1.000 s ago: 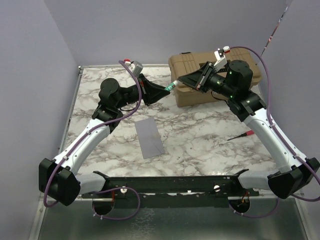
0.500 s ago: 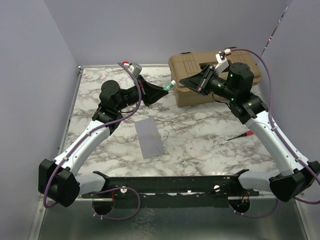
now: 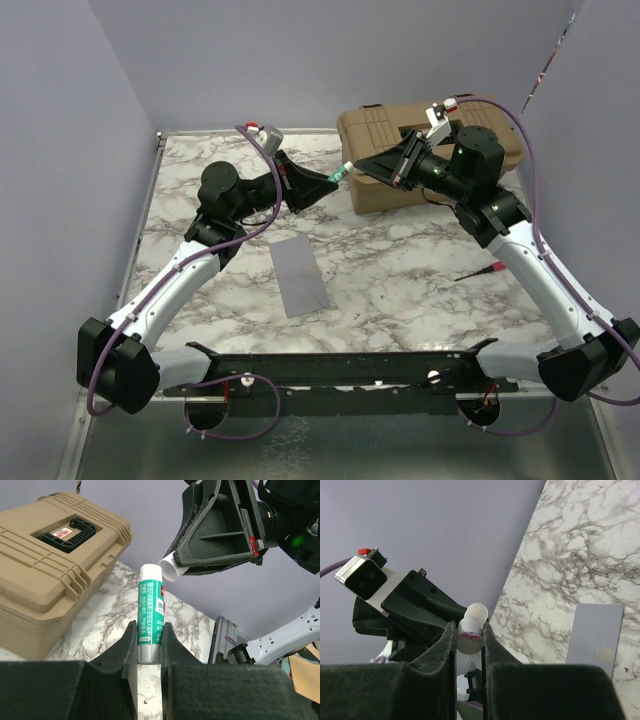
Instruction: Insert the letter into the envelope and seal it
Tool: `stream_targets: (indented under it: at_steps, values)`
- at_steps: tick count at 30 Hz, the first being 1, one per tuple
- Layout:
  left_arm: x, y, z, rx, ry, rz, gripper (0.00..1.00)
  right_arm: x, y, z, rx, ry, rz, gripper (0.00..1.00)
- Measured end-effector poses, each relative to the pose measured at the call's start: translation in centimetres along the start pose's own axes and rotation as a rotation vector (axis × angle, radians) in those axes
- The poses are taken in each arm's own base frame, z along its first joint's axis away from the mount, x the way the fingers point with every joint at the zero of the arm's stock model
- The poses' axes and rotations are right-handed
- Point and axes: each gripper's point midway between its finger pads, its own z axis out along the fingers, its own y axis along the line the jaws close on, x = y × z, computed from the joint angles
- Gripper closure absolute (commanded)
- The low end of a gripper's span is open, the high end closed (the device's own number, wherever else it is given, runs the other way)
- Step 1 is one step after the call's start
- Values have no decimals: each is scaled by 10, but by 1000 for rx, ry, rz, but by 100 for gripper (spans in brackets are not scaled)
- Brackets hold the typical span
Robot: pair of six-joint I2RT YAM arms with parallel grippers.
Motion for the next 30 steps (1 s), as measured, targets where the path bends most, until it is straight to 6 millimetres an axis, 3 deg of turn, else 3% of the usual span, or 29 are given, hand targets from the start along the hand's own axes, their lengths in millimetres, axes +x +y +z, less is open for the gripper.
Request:
stream_targets:
  at_steps: [19,30]
  values:
    - [11,-3,-3,66,46,87,100,9,-7,11,-6,82,-18,100]
    - [14,-16,-9,177,145,196,100,21,2,0,-46,210,-59,100]
